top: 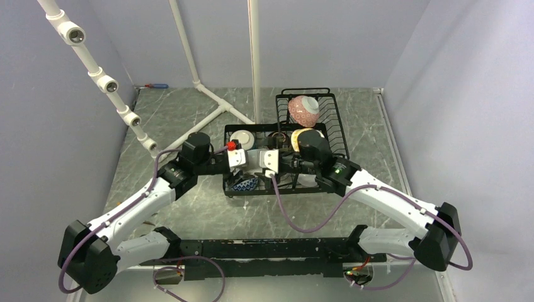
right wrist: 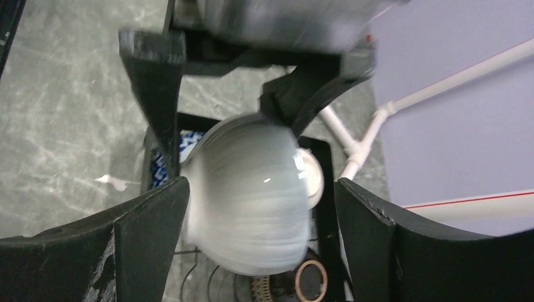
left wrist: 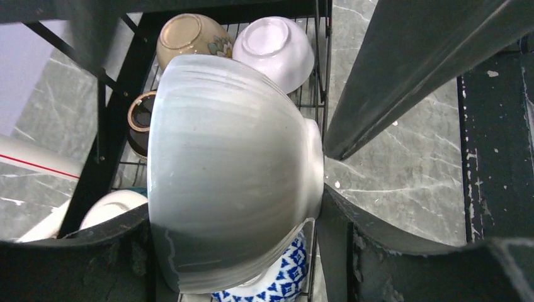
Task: Load the bowls into the dish rack
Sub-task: Turn the bowl upside down on the dish rack.
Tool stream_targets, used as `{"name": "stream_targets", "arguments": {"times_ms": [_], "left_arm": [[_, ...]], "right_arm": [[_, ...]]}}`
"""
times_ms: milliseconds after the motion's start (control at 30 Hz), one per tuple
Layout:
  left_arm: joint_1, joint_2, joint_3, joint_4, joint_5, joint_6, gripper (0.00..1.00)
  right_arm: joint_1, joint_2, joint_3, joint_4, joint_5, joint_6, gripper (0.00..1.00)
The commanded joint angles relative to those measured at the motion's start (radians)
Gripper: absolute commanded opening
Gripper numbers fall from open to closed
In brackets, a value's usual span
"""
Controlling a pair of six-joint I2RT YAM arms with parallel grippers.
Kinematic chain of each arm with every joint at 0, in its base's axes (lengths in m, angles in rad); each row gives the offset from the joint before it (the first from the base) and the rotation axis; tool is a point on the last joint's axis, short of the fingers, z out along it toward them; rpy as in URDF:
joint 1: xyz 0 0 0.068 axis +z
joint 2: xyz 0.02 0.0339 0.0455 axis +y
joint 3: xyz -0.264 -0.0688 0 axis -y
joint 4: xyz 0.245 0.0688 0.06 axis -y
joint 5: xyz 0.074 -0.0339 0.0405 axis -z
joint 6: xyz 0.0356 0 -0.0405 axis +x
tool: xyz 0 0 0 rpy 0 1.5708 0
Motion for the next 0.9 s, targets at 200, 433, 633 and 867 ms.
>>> {"name": "stream_targets", "arguments": {"times_ms": [200,433,633,867], "left_arm": [[0.023,0.027,-0.084,0.33,-0.012,-0.301,0.03],[0.029,0.072,-0.116,0.483,-0.061,-0.617,0.03],[0.03,0.167,-0.021,0.399,-0.085,-0.84,0.03],[0.031,0.291,0.038,0.459,-0.018,-1.043,0.03]], "right_arm": [[-0.002,-0.174,-0.02,0.268,0.0,0.041,0.94],[-0.003,-0.243,-0.051,0.346,0.006,0.073,0.96],[-0.002,-0.262,-0.039,0.338,-0.014,0.078,0.99],[-0.003,-0.276,-0.038,0.343,-0.027,0.087,1.0]]}}
